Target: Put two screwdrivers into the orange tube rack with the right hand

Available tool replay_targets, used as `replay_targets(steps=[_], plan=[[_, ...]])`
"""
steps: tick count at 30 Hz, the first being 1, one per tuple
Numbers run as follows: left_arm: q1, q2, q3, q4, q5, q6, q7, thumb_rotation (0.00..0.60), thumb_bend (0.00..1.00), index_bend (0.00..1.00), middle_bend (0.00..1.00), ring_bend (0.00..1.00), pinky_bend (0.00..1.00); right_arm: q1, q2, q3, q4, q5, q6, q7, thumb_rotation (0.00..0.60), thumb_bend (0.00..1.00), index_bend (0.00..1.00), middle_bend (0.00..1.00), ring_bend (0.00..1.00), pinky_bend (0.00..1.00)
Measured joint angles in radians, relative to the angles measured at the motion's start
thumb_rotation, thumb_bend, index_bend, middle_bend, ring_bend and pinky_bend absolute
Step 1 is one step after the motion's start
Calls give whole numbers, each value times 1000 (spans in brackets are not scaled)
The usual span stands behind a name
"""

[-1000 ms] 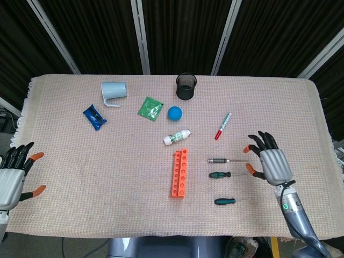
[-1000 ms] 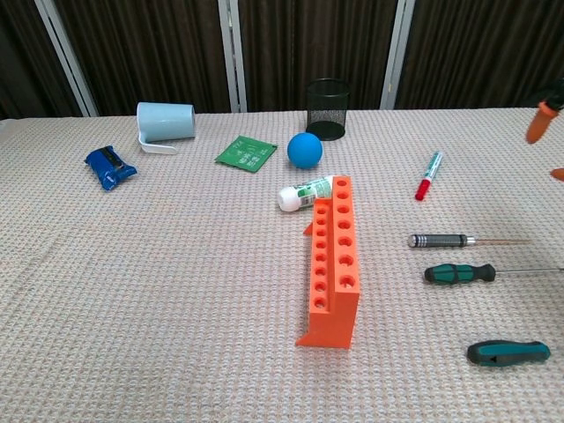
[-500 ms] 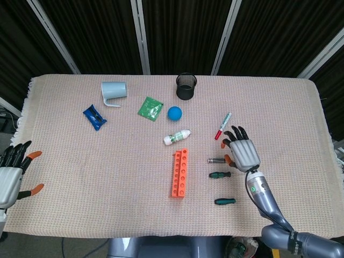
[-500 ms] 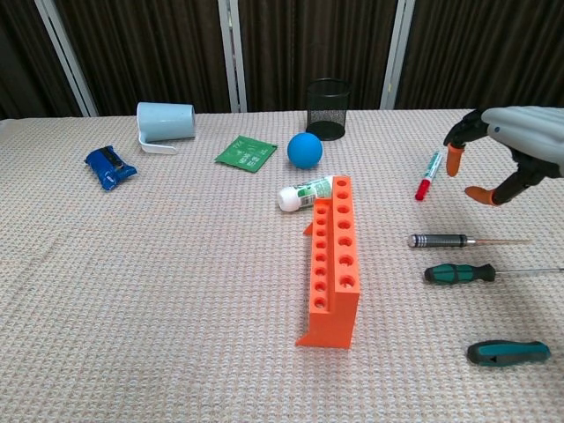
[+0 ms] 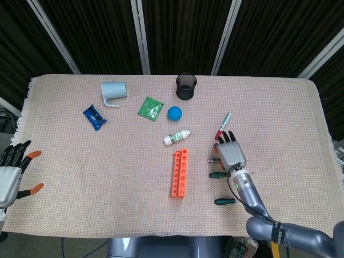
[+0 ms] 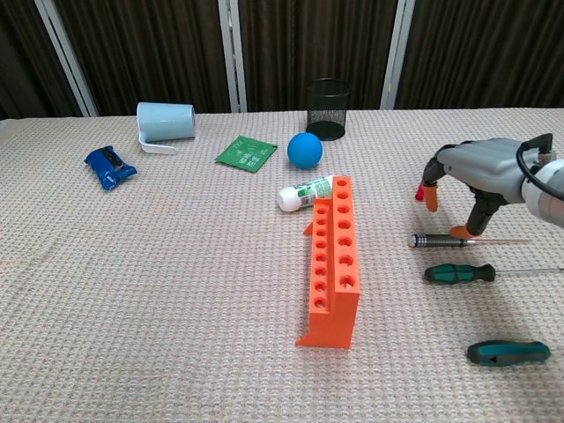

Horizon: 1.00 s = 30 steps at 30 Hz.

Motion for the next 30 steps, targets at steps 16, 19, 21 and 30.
replay_targets(steps=[16, 19, 21, 30], plan=[[1, -3, 6, 8, 2, 3, -16, 600, 106, 226, 0, 0, 0, 57, -45, -19, -6, 136, 38, -43, 600, 208, 472, 148, 0, 0], [1, -3, 9, 13, 1, -1, -21, 600, 105, 227, 0, 0, 0, 65, -61, -23, 6, 155, 40, -43, 600, 222, 486, 148, 0, 0], [2, -3, 9, 16, 1, 1, -26, 600, 106, 227, 0, 0, 0, 71, -74, -27, 19, 166, 43, -44, 600, 229, 491, 148, 0, 0], [7, -9, 12, 38, -6, 5, -48, 600, 107, 226, 0, 0, 0, 99, -111, -26, 74, 199, 46, -38, 600, 254, 493, 148, 0, 0]])
